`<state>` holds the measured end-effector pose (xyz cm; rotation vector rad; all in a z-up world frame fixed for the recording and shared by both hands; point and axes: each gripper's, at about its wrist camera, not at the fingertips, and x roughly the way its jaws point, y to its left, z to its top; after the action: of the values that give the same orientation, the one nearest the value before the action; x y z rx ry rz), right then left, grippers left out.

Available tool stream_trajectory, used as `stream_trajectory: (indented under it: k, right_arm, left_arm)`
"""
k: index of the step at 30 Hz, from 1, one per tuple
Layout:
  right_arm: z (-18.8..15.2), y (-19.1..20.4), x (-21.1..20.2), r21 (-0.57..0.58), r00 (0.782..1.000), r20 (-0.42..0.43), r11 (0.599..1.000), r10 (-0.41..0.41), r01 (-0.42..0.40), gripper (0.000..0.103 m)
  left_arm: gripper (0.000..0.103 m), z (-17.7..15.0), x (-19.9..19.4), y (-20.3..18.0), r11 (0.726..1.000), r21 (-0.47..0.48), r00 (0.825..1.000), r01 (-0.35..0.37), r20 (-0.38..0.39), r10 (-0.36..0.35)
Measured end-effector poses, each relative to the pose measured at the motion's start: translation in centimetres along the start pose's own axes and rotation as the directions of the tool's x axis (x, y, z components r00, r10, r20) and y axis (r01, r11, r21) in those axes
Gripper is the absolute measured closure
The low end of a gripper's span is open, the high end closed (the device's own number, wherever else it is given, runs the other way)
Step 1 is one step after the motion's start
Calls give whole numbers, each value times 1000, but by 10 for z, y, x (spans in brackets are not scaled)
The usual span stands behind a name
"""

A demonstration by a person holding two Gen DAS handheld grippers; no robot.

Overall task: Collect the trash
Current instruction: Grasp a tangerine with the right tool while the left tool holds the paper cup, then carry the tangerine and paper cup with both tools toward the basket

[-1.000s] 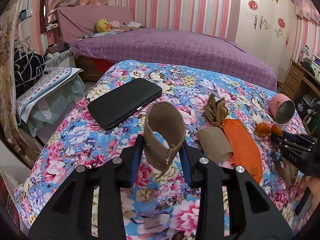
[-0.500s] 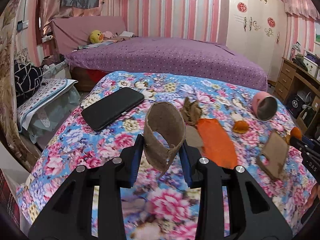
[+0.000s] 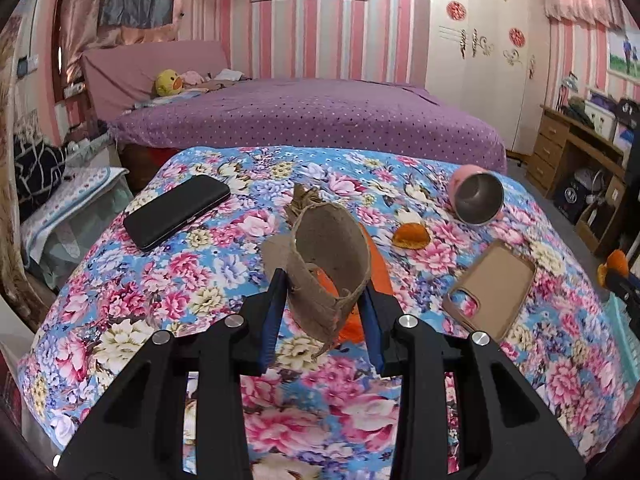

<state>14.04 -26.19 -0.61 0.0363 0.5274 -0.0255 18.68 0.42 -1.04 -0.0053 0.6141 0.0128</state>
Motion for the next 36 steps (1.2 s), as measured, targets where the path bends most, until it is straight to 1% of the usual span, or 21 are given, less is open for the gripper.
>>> stream_trajectory:
  k: [7,12,21,30,36]
  right_arm:
    - [-1,-21,-6,10,1000,17,1000,-16,16,79]
    - [-1,-35,-8,14,999,20,999,-33,32,78]
    - [-4,-77,-17,41,996,22,995,-89,88,78]
    - [-15,-134,-36,101,985,16,980,-171,169,78]
    - [-26,-171,-47,124,977,8,970,-213,211,78]
  left_arm:
    - [68,-3,1,-18,1000,27,1000,-8,8,8]
    - [68,-2,4,-33,1000,31,1000,2,7,-2]
    - [68,-6,3,-65,997,73,1000,15,18,-16]
    - [68,-13,5,-89,994,113,1000,16,16,-18]
    - [68,-18,3,-103,991,129,999,40,14,-42]
